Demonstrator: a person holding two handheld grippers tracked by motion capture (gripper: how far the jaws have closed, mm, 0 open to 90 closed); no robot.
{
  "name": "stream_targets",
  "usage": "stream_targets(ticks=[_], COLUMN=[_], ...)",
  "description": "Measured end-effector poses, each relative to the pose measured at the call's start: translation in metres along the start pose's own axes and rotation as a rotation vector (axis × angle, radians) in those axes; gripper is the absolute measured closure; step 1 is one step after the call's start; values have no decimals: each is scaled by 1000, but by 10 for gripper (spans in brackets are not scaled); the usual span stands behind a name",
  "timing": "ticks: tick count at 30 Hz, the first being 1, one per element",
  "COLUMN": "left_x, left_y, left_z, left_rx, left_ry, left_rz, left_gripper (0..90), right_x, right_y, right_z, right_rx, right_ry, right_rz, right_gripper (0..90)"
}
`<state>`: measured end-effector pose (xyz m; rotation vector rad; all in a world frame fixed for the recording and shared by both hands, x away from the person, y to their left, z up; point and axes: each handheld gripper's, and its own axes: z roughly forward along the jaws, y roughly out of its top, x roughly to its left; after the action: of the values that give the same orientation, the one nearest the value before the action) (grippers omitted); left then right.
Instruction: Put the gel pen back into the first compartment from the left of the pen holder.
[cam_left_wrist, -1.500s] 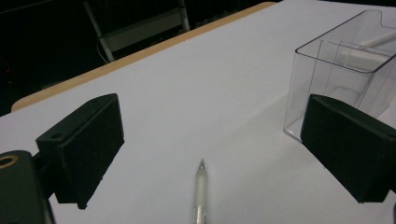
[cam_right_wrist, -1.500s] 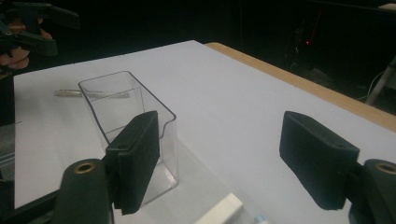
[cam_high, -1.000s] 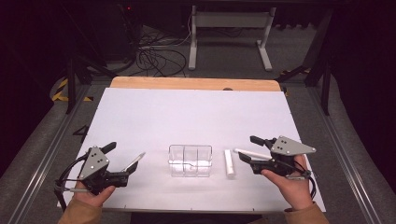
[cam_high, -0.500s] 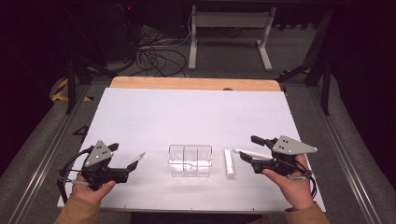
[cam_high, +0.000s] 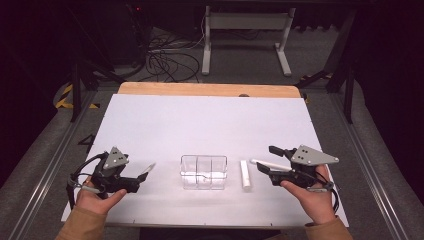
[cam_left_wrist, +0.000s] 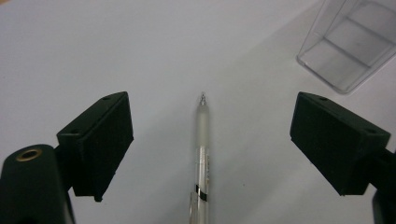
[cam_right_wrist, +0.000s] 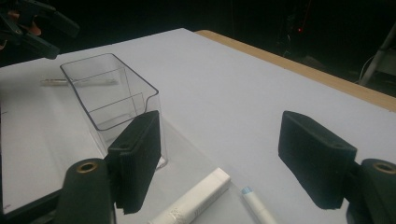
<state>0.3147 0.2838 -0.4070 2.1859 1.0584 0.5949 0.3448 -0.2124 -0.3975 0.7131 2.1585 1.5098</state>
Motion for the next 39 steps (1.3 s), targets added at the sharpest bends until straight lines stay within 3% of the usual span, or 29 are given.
stream_targets(ticks=[6,20,28,39], left_x=[2,5,7,8], left_y=[3,8,11,15], left_z=[8,15,20,35], left_rx=[64,131,178,303], left_ry=[3,-26,-14,-41], left_rz=[-15,-48,-6,-11], left_gripper=[185,290,353,445], right_x=[0,0,0,-2], right_y=[-1,-1,-1,-1], right_z=[1,-1,0,-1], right_rx=[2,2,4,7], right_ry=[1,-1,-1,-6], right_rz=[1,3,1,4], right_gripper=[302,301,302,302])
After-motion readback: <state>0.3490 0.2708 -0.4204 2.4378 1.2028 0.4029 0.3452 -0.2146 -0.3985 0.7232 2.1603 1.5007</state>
